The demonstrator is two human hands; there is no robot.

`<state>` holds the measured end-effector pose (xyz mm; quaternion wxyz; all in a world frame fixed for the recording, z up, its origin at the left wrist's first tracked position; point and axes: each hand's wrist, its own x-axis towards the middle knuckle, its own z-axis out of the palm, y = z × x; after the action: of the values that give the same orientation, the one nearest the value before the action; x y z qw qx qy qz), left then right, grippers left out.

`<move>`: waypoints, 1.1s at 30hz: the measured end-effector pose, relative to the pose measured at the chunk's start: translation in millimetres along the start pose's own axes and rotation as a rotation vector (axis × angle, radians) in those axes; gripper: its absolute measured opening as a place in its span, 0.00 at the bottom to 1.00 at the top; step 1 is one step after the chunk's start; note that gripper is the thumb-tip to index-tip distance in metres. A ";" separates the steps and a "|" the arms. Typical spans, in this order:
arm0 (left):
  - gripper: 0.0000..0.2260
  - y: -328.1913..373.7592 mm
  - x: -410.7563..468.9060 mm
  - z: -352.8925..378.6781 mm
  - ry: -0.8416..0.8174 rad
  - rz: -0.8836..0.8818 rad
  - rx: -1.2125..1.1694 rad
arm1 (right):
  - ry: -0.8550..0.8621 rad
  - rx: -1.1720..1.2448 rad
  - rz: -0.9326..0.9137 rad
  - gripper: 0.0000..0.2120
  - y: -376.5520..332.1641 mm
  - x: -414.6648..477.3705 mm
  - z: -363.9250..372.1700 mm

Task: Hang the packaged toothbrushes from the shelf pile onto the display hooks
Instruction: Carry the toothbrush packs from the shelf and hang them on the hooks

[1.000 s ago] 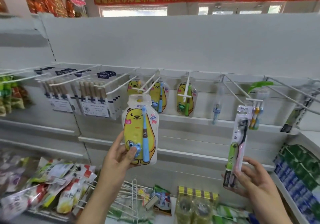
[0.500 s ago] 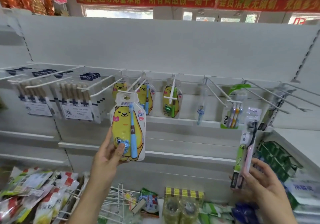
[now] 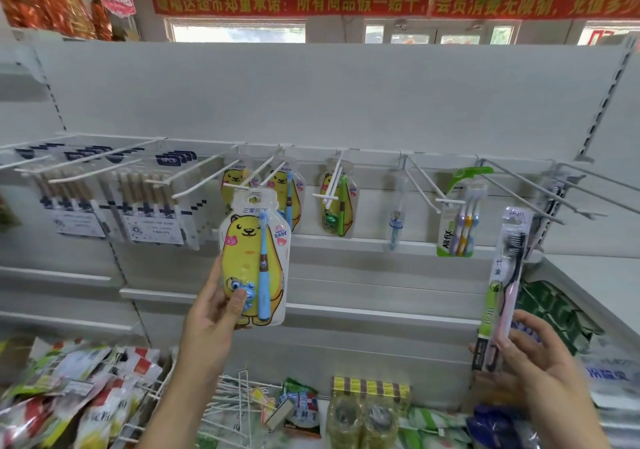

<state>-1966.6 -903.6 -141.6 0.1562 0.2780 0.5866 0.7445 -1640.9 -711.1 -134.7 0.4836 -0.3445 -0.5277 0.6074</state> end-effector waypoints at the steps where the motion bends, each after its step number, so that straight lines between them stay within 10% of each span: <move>1: 0.25 0.6 0.0 -0.3 0.006 0.002 0.007 | 0.000 0.002 -0.001 0.15 -0.5 1.0 -0.6; 20: 0.26 0.2 -2.0 -1.3 0.033 0.030 -0.006 | 0.039 0.035 0.001 0.17 -2.3 6.4 -4.8; 26: 0.26 4.8 -5.5 -1.2 0.039 0.021 -0.020 | 0.033 0.030 0.048 0.51 -3.9 1.2 0.9; 33: 0.28 4.7 -6.1 0.6 0.044 0.027 -0.025 | -0.036 0.062 0.064 0.19 -4.3 9.0 3.8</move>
<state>-1961.0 -907.8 -138.4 0.1368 0.2673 0.5768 0.7597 -1646.0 -703.9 -129.0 0.4646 -0.3352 -0.5060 0.6447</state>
